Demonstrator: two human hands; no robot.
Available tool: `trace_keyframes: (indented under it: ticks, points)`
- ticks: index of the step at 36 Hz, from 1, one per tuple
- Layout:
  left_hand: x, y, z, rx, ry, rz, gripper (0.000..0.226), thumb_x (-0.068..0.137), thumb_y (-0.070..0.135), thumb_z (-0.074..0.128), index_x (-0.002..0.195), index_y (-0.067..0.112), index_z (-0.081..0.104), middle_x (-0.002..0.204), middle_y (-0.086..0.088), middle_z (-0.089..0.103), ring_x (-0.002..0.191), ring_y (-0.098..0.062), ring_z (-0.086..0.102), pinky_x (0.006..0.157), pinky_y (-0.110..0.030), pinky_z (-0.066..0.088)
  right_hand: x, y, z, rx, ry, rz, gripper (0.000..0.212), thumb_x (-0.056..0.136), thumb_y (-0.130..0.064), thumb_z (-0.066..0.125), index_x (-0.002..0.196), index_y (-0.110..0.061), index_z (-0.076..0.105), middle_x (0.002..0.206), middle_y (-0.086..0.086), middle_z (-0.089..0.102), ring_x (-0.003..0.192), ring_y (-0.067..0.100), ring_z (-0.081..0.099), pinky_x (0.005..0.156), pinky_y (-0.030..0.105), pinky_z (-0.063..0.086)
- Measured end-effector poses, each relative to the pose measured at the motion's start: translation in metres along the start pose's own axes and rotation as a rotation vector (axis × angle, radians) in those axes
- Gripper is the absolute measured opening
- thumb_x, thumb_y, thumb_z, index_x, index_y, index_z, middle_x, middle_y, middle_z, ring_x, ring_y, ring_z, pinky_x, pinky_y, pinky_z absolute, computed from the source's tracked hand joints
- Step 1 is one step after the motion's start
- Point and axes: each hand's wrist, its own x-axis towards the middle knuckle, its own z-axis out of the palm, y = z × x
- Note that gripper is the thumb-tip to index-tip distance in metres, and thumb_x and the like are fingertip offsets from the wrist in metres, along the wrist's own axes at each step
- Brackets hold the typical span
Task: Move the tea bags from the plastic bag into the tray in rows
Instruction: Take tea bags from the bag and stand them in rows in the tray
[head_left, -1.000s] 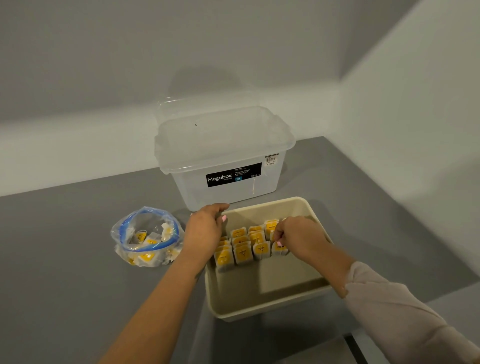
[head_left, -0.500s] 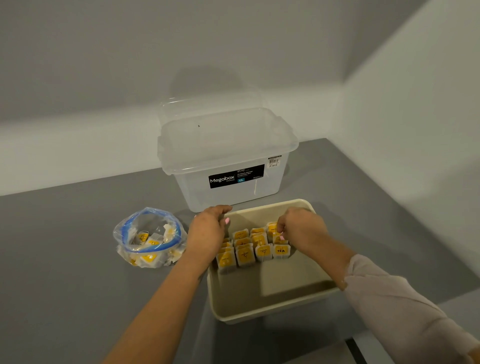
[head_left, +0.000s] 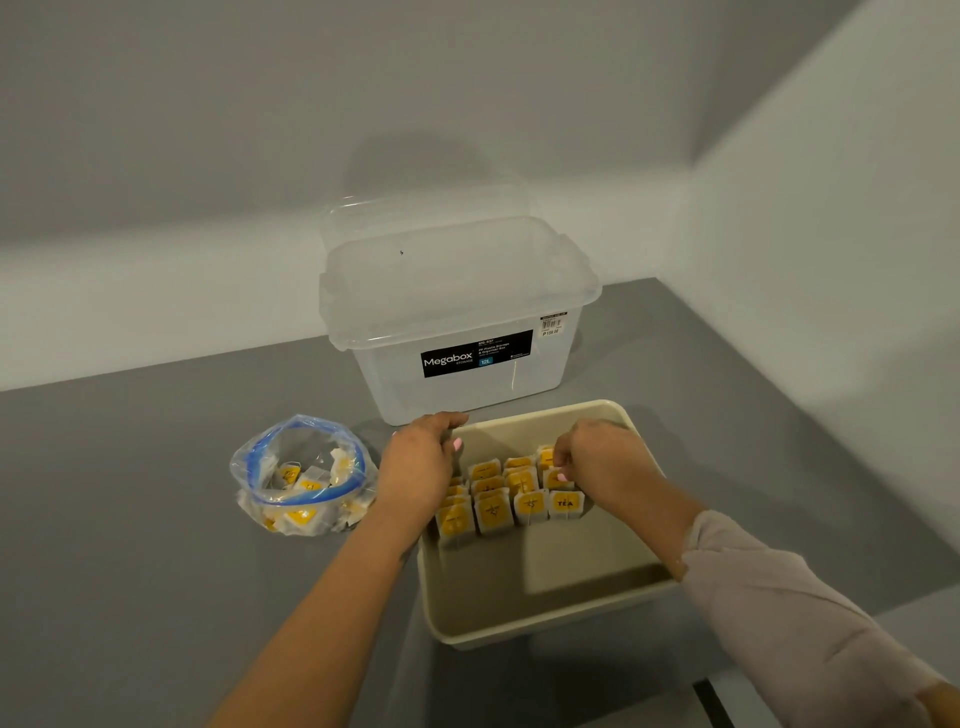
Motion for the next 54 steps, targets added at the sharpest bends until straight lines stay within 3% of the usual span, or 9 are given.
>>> trace_keyframes:
  ticks: [6,10,15,22,31,33,37,45,54]
  points:
    - [0.001,0.0,0.001,0.005,0.001,0.001,0.036,0.096,0.018,0.05,0.132,0.025,0.052,0.127,-0.005,0.06,0.111,-0.019,0.058,0.094,-0.029,0.046,-0.015,0.012,0.015,0.16,0.287,-0.031,0.022,0.094,-0.025,0.055,0.115,-0.03,0.061,0.113,-0.001,0.059,0.096,0.017,0.058,0.084,0.03,0.051]
    - [0.001,0.0,0.001,0.014,0.001,0.001,0.037,0.097,0.017,0.05,0.133,0.025,0.052,0.127,-0.005,0.059,0.112,-0.02,0.057,0.095,-0.03,0.046,-0.027,0.016,0.018,0.162,0.382,-0.121,0.016,0.092,-0.037,0.057,0.104,-0.03,0.064,0.105,-0.009,0.058,0.09,0.013,0.056,0.072,0.023,0.044]
    - [0.002,0.0,0.001,0.019,0.001,0.002,0.037,0.097,0.018,0.049,0.133,0.025,0.051,0.129,-0.005,0.058,0.113,-0.02,0.057,0.095,-0.031,0.046,-0.03,0.013,0.02,0.064,0.324,-0.151,0.022,0.08,-0.041,0.07,0.1,-0.033,0.07,0.104,-0.01,0.058,0.093,0.014,0.058,0.071,0.022,0.042]
    - [0.002,0.001,0.001,0.02,0.003,0.002,0.036,0.097,0.018,0.049,0.132,0.025,0.052,0.128,-0.005,0.059,0.113,-0.019,0.057,0.095,-0.03,0.046,-0.023,0.009,0.016,-0.037,0.258,-0.117,0.014,0.087,-0.025,0.062,0.098,-0.025,0.071,0.105,-0.003,0.062,0.093,0.019,0.062,0.083,0.029,0.052]
    - [0.002,-0.001,0.002,0.011,-0.001,0.003,0.036,0.096,0.017,0.05,0.131,0.024,0.053,0.127,-0.005,0.059,0.112,-0.019,0.057,0.095,-0.03,0.046,-0.016,0.008,0.01,0.019,0.114,-0.054,0.021,0.086,-0.026,0.064,0.107,-0.025,0.069,0.111,0.001,0.063,0.101,0.022,0.06,0.086,0.031,0.051]
    - [0.002,-0.001,0.001,0.004,-0.004,0.001,0.036,0.096,0.017,0.05,0.131,0.024,0.053,0.127,-0.005,0.059,0.113,-0.02,0.057,0.096,-0.031,0.046,-0.014,0.009,0.013,0.018,0.18,-0.067,0.017,0.087,-0.027,0.063,0.102,-0.026,0.07,0.108,-0.001,0.064,0.097,0.02,0.061,0.079,0.028,0.05]
    - [0.002,0.0,0.001,0.002,-0.003,0.002,0.036,0.096,0.018,0.05,0.132,0.024,0.052,0.127,-0.005,0.059,0.112,-0.019,0.057,0.095,-0.03,0.046,-0.019,0.012,0.015,0.057,0.186,-0.075,0.018,0.083,-0.032,0.07,0.1,-0.028,0.07,0.107,-0.005,0.062,0.098,0.019,0.06,0.082,0.028,0.049]
    - [-0.001,0.001,-0.006,-0.054,0.039,-0.002,0.033,0.096,0.018,0.051,0.128,0.024,0.055,0.127,-0.002,0.059,0.112,-0.018,0.057,0.093,-0.027,0.044,-0.025,0.008,0.002,0.175,0.333,-0.098,0.012,0.081,-0.04,0.069,0.087,-0.029,0.066,0.097,-0.006,0.064,0.084,0.013,0.06,0.072,0.024,0.047]
    - [-0.006,-0.02,-0.051,-0.065,0.142,0.035,0.029,0.092,0.018,0.058,0.121,0.024,0.06,0.125,-0.004,0.059,0.105,-0.019,0.059,0.09,-0.026,0.042,-0.029,-0.032,-0.023,0.334,0.445,-0.208,0.021,0.086,-0.048,0.061,0.095,-0.029,0.063,0.092,-0.01,0.057,0.079,0.01,0.056,0.062,0.025,0.041]
